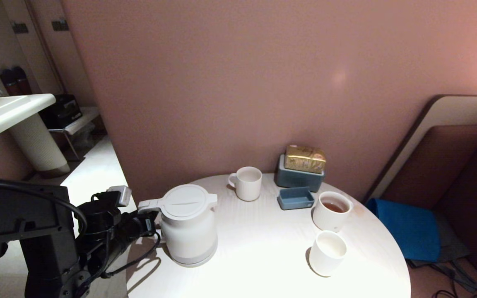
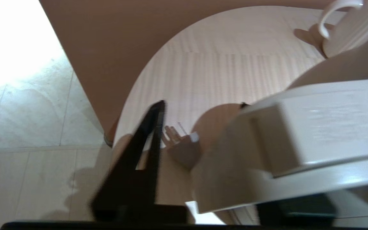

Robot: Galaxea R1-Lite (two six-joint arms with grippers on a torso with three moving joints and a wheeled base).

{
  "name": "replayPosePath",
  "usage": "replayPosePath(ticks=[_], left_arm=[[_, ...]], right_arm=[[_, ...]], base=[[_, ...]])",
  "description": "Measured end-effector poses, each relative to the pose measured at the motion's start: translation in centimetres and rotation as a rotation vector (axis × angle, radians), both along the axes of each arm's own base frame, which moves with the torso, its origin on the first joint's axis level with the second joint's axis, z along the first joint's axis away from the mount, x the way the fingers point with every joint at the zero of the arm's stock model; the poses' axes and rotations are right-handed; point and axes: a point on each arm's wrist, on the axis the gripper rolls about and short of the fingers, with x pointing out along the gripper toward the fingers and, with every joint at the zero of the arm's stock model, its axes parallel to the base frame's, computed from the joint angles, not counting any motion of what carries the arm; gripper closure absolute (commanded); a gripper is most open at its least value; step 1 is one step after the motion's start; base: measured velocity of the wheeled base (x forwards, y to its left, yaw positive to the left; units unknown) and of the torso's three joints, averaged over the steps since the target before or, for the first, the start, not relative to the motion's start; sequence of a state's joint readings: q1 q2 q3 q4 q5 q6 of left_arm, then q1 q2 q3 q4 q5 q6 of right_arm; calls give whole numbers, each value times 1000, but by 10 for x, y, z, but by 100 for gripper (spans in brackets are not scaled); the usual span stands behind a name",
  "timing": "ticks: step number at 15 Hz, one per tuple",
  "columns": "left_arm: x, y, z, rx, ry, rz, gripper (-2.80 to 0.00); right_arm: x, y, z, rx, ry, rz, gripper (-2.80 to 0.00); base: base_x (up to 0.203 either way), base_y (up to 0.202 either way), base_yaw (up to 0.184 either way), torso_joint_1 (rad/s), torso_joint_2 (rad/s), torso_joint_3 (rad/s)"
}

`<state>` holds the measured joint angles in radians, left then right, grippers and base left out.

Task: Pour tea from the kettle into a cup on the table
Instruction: Pick up the kettle

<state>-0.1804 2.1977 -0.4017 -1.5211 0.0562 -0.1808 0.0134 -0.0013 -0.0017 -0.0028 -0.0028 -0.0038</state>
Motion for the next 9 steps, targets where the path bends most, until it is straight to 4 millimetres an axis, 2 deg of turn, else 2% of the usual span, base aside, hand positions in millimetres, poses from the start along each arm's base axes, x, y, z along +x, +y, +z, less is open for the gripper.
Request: replayPosePath(ticks=[9], left_arm=[[9, -2, 7, -5, -42, 1, 0]], right_arm=[[0, 0, 0, 0, 0, 0, -280]], base=[[0, 0, 0, 0, 0, 0]])
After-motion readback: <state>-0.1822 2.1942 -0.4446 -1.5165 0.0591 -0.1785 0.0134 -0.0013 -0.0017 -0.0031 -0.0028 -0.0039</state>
